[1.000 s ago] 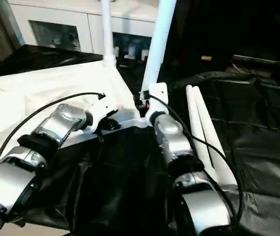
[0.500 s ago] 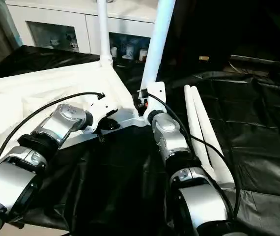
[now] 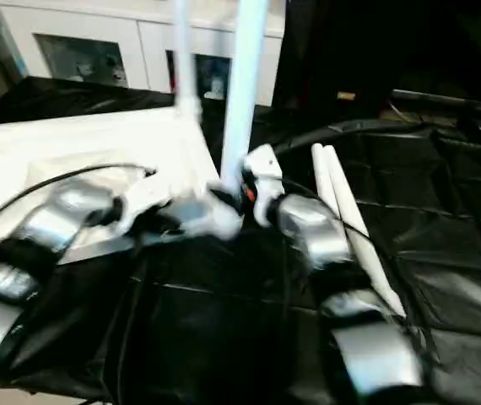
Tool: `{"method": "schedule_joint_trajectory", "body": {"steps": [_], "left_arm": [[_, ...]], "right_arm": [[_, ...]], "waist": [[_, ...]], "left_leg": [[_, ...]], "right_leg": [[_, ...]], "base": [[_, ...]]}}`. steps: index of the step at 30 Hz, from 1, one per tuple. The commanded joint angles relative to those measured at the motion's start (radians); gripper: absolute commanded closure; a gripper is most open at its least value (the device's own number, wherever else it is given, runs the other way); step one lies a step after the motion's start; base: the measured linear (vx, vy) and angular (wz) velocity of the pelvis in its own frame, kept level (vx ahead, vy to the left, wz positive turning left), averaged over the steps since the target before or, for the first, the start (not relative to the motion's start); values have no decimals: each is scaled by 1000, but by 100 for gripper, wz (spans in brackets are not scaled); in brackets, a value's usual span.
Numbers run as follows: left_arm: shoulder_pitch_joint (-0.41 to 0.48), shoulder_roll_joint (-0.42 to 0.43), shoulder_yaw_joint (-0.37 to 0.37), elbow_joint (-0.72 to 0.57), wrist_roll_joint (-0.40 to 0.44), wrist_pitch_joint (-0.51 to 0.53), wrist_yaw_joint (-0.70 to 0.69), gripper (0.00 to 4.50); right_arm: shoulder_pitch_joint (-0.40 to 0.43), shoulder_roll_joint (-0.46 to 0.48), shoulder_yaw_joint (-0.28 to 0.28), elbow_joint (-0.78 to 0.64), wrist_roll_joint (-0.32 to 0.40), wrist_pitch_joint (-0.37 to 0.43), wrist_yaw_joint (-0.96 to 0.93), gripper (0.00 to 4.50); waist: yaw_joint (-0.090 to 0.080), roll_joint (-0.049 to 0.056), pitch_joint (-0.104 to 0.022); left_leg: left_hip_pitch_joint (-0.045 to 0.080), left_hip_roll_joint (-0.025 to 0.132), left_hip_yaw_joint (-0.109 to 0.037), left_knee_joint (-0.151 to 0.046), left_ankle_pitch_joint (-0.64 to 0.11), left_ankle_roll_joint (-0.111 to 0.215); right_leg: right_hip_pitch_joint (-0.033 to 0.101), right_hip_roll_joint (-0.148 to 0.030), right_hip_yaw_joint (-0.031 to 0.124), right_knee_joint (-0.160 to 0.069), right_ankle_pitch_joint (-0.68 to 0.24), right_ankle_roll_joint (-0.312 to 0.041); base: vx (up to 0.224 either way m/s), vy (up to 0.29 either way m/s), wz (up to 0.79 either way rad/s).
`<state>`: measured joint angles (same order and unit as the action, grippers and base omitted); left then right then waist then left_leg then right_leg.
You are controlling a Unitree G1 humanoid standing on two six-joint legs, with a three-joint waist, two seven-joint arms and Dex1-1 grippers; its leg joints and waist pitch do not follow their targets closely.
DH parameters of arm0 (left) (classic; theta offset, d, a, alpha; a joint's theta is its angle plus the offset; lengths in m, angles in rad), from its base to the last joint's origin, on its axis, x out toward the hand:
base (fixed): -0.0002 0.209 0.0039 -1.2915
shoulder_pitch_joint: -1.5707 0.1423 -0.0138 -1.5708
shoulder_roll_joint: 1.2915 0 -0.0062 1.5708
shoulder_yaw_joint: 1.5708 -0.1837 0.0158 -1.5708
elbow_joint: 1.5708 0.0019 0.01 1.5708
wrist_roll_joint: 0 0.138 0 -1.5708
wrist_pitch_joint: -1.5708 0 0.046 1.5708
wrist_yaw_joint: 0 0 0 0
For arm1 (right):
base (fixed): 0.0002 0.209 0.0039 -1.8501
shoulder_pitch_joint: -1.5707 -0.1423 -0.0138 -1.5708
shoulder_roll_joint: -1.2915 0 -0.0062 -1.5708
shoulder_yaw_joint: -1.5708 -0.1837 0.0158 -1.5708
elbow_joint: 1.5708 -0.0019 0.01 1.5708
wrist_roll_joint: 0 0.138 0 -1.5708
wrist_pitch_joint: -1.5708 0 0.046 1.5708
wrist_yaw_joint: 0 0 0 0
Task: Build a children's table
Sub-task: Insert table leg to table base, then rotate leg to tighten
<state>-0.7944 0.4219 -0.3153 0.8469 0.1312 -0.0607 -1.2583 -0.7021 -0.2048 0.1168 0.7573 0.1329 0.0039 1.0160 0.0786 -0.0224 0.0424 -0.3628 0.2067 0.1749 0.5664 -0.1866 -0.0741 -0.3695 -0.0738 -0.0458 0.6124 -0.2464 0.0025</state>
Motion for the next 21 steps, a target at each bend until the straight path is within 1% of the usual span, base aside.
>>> {"method": "schedule_joint_trajectory", "body": {"steps": [1,3,4,6,7,11,14,15,16,17,18,19,20,21], "left_arm": [[-7,-14,-16,-93,-63,-62,-106,450],[4,-6,-12,-115,-81,-57,-136,450],[12,2,-12,-131,-91,-54,-157,450],[20,10,-14,-143,-97,-55,-181,450],[30,17,-12,-154,-103,-62,-206,450],[35,17,-5,-158,-108,-60,-214,450],[31,11,-2,-146,-101,-68,-198,450],[27,6,1,-139,-98,-66,-183,450],[27,6,1,-139,-98,-66,-183,450],[22,-1,5,-132,-97,-66,-170,450],[12,-11,9,-120,-88,-56,-142,450],[7,-16,11,-113,-82,-50,-126,450],[-20,-35,12,-78,-45,-24,-43,450],[-30,-41,13,-67,-33,-11,-13,450]], "right_arm": [[81,-22,106,25,-40,84,105,263],[100,-43,120,-13,-27,102,154,263],[115,-56,130,-39,-21,112,188,263],[130,-66,138,-61,-19,120,218,263],[148,-76,144,-89,-17,130,251,263],[164,-78,149,-109,-15,137,263,263],[168,-68,145,-107,-19,131,238,263],[158,-49,127,-75,-34,108,161,263],[158,-49,127,-75,-34,108,161,263],[145,-30,108,-40,-48,87,81,263],[126,-3,79,7,-64,70,-32,263],[119,6,67,22,-67,70,-71,263],[95,34,29,70,-69,79,-197,263],[88,42,17,81,-69,83,-236,263]], "waist": [[6,15,-59],[14,14,-57],[17,15,-58],[18,15,-56],[19,15,-57],[22,15,-59],[23,14,-60],[24,16,-60],[23,16,-59],[23,15,-59],[19,14,-55],[12,14,-51],[8,14,-48],[5,16,-45]], "left_leg": [[15,33,1,-50,-63,90],[16,34,1,-51,-79,81],[17,35,0,-52,-85,73],[16,34,1,-53,-87,65],[17,33,0,-53,-88,61],[17,32,0,-52,-84,53],[17,31,0,-51,-74,49],[16,30,0,-51,-71,47],[16,30,0,-52,-71,42],[17,30,0,-52,-77,39],[17,30,0,-57,-111,24],[16,29,-3,-63,-147,-1],[18,29,-4,-67,-171,-14],[25,30,-4,-71,-217,-43]], "right_leg": [[45,-62,33,-34,302,-318],[45,-63,34,-36,263,-314],[45,-64,34,-37,249,-314],[42,-63,34,-37,237,-312],[43,-62,34,-37,229,-309],[42,-62,34,-36,236,-309],[42,-62,34,-35,240,-307],[42,-62,34,-34,242,-306],[41,-62,34,-35,240,-304],[40,-63,34,-35,232,-302],[37,-67,36,-40,172,-299],[37,-71,38,-46,91,-290],[35,-69,39,-51,43,-283],[29,-70,43,-59,-44,-274]], "base": [[0,0,0],[0,0,0],[0,0,0],[0,0,0],[0,0,0],[0,0,0],[0,0,0],[0,0,0],[0,0,0],[0,0,0],[0,0,0],[0,0,0],[0,0,0],[0,0,0]]}}
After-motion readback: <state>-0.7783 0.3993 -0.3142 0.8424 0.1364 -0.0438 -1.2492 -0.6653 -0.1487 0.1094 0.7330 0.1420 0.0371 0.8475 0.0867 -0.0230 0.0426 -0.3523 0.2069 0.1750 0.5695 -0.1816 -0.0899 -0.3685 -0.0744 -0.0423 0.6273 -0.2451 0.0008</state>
